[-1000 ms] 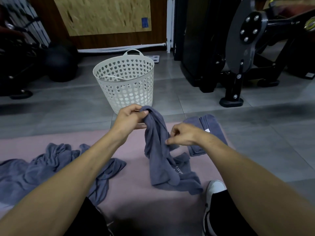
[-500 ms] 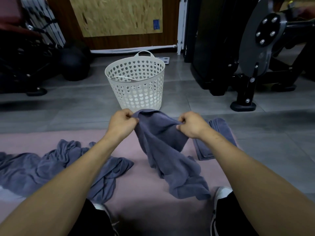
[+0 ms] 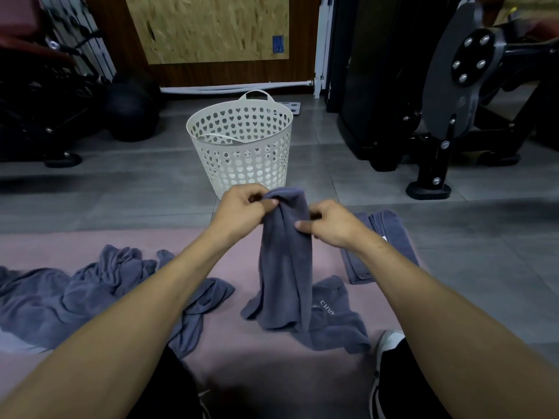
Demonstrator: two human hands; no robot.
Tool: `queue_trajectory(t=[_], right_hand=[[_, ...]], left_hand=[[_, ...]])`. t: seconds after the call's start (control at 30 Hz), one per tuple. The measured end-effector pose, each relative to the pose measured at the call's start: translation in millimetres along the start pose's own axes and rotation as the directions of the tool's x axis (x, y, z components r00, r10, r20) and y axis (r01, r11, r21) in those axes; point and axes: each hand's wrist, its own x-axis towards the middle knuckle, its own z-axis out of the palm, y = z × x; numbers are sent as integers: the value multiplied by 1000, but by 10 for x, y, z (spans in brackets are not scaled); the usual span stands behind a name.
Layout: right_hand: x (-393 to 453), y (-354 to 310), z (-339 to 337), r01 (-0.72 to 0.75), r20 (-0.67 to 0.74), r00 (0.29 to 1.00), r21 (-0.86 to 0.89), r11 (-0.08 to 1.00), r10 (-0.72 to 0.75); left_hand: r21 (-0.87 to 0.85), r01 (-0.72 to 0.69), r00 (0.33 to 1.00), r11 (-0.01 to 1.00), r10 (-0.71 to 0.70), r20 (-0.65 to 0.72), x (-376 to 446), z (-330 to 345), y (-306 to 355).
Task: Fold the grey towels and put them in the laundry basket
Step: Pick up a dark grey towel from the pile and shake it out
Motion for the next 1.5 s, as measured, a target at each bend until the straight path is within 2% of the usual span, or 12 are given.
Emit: queue_trajectory(t=[0.07, 0.2, 0.27, 0.4, 0.53, 0.6, 0.67, 0.8, 0.93, 1.1, 1.23, 1.5], right_hand=[[-26, 56, -24, -54, 67, 996, -74, 996, 59], [-17, -24, -39, 75, 10, 997, -88, 993, -74], [8, -81, 16, 155, -30, 987, -78, 985, -157], [55, -4, 114, 103, -78, 992, 48, 994, -99], [21, 196, 214, -19, 122, 991, -317, 948, 61], [61, 232, 237, -57, 89, 990, -430, 901, 105], [122, 206, 220, -81, -4, 996, -381, 921, 87], [160, -31, 173, 75, -135, 986, -163, 984, -98], [96, -244, 233, 237, -138, 962, -10, 971, -236], [37, -188, 209, 55, -97, 995, 195, 979, -36], [-22, -44, 160, -81, 34, 996, -66, 995, 84], [-94, -185, 367, -74, 73, 993, -217, 973, 92]], left_hand=[[-59, 95, 995, 994, -96, -12, 8, -45, -15], [325, -44, 989, 945, -5, 148, -77, -112, -122], [286, -66, 988, 956, 23, 152, -112, -74, -93], [-30, 53, 996, 998, -55, -75, -128, -115, 87], [-291, 101, 979, 951, -146, -139, -131, -233, 185], [-281, 87, 978, 956, -135, -159, -136, -249, 160], [-116, 63, 984, 991, -81, -158, -140, -251, 118], [238, 49, 995, 970, -68, 72, -151, -225, -29], [123, -74, 963, 990, 39, 266, -153, -139, -84], [20, 74, 997, 997, -73, -33, -100, -182, -78], [-229, 159, 963, 960, -202, -178, -94, -332, -24], [-463, 188, 895, 866, -345, -282, -74, -322, -5]])
